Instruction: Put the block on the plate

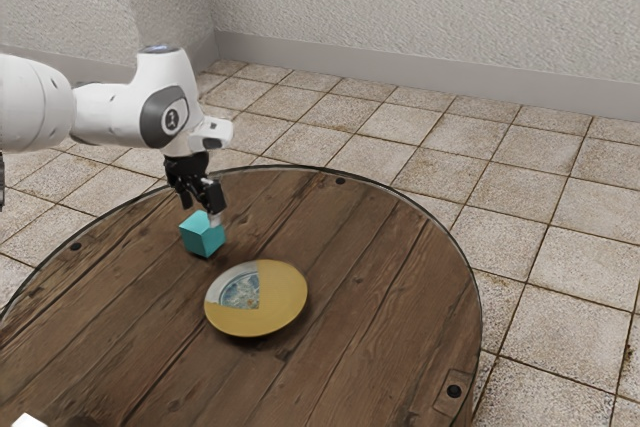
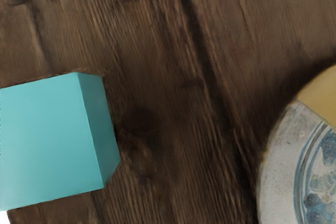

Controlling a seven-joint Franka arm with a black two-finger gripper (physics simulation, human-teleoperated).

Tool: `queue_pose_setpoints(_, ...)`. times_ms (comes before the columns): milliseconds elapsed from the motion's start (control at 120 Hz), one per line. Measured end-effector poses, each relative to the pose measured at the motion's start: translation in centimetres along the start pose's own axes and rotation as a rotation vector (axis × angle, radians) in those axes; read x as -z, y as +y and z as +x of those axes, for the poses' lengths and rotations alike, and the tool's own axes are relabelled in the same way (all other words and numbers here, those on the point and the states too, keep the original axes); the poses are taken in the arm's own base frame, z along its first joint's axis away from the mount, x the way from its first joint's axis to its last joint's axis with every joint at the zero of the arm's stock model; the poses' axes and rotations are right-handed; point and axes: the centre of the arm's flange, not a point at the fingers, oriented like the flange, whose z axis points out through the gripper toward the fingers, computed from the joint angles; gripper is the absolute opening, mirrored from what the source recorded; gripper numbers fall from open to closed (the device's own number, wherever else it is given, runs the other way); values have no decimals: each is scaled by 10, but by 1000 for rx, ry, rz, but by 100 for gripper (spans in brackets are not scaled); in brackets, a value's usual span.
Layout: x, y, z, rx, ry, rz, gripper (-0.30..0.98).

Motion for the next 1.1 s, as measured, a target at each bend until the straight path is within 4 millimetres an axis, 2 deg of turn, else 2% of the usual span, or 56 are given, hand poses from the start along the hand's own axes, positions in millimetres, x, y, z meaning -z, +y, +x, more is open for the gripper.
queue_pose_setpoints(83,-16,-14,-1,13,19,-11,69)
queue_pose_setpoints(258,-37,-24,0,26,31,-8,69)
queue_pose_setpoints(367,-40,-39,-3,50,37,2,69)
queue_pose_setpoints(525,-48,-58,7,82,44,19,69)
queue_pose_setpoints(700,-51,-55,13,103,45,14,69)
queue_pose_setpoints(1100,-78,-63,19,180,11,20,68)
